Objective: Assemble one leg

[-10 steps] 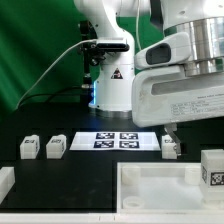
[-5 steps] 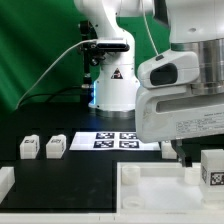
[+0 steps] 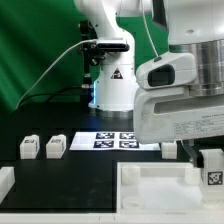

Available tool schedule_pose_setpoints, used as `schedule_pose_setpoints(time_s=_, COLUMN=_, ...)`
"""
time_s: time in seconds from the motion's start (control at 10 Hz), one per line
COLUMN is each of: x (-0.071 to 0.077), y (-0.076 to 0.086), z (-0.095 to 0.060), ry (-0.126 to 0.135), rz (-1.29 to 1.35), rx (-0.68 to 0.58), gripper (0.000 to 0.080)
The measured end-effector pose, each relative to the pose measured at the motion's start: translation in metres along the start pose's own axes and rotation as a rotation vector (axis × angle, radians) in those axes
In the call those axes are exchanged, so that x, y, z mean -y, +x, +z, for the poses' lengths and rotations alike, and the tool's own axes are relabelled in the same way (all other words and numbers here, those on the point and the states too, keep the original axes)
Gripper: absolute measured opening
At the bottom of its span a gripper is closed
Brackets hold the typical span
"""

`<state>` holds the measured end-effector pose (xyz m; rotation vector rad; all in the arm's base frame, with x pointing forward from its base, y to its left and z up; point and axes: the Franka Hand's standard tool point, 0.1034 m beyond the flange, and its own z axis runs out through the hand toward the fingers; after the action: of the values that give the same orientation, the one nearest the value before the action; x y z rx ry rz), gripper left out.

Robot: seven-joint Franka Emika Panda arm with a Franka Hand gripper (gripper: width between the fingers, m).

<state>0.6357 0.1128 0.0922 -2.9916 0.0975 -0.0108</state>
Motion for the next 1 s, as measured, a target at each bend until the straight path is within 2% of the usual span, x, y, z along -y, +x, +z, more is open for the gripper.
schedule_pose_setpoints(time_s=0.3, x=-0.0008, y=0.0011, z=0.0007, ry=0.003, rz=0.124, rx=-0.011, gripper=0.0292)
schedule_pose_setpoints(time_s=0.6, x=-0.0038, y=0.0011, z=0.0013, ry=0.007, rz=0.695, rx=-0.047, gripper=0.0294)
schedule_pose_setpoints(time_s=1.0, x=-0.0098, y=-0.0007, z=0.0016, ry=0.043, rz=1.232, rx=-0.039, gripper=0.0294)
